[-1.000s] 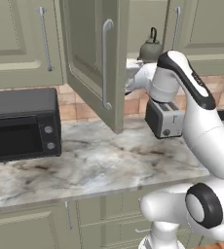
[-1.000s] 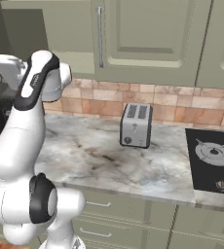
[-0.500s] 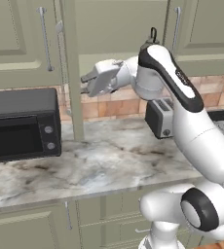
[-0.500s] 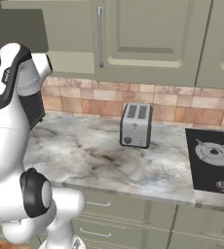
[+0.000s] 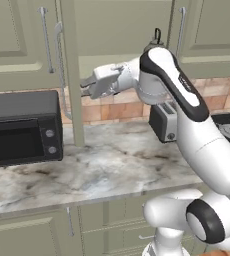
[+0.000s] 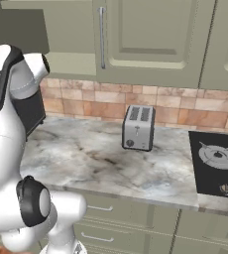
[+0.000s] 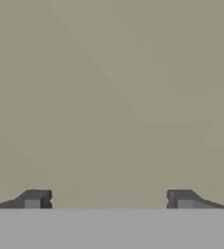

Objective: Open the cabinet, pick the kettle from the cabinet, and place it in the sink.

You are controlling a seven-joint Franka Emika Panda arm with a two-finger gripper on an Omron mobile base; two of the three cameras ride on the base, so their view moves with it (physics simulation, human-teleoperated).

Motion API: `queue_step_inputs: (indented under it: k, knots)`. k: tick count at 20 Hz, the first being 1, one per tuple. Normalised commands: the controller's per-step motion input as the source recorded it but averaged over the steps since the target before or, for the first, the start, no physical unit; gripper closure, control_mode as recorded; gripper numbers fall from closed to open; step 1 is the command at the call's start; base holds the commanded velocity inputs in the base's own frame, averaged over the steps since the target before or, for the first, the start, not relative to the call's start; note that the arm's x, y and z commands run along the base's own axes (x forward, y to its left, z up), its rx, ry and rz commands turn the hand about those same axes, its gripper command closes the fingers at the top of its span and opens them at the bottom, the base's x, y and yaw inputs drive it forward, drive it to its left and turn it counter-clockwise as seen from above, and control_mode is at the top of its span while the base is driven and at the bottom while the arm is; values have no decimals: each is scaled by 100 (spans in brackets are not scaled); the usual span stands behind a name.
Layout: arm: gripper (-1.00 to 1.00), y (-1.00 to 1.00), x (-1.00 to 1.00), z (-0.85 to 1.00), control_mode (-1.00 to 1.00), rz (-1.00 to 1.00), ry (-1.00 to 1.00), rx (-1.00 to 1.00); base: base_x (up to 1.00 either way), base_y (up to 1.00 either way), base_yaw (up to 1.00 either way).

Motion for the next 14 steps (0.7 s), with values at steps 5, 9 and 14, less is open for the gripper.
queue_step_inputs:
  k: [5,9,14]
  knots:
    - [-100,-18,0,-6,-100,-4,-1,2,0,0,0]
    - [-100,-47,2,0,-100,-4,0,6,0,0,0]
    - [-100,-61,0,0,-100,-9,0,5,0,0,0]
